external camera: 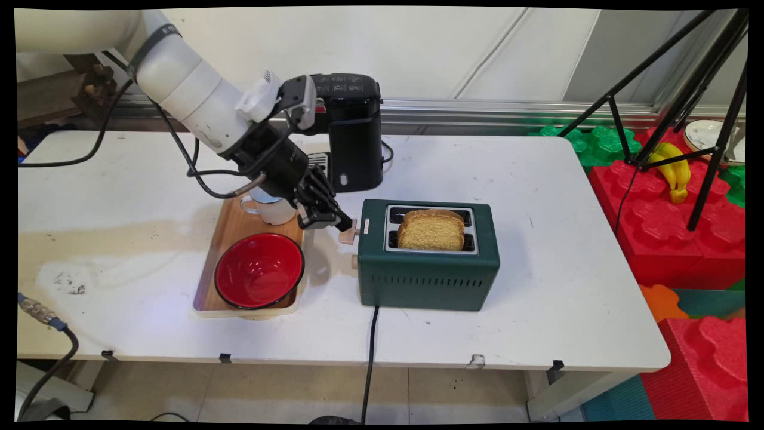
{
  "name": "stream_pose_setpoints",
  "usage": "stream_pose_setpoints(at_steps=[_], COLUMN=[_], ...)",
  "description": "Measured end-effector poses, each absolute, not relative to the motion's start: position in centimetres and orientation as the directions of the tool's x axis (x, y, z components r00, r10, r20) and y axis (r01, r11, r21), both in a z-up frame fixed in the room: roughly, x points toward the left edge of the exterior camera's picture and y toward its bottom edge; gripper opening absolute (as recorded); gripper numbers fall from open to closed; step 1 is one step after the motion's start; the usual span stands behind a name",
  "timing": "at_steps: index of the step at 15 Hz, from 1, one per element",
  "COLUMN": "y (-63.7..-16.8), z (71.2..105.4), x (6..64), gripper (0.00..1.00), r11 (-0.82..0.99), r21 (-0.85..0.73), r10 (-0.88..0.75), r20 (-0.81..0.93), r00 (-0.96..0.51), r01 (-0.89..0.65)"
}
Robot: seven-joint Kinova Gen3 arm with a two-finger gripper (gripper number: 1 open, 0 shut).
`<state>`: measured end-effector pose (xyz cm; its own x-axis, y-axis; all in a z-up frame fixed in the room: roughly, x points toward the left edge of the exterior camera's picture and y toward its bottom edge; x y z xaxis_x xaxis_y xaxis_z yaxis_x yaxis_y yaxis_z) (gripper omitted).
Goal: Press the toaster switch
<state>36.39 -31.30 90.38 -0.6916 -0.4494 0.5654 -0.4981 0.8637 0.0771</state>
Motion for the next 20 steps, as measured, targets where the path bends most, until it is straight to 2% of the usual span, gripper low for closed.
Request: stream_pose_setpoints(at_steps=[20], y=[-31.5], z=[84.4], x=[34.7], gripper=[0.00], r11=[0.841], r21=[0.083], r10=[-0.494], r20=[0.523], r00=[-0.695], r01=[-0.535])
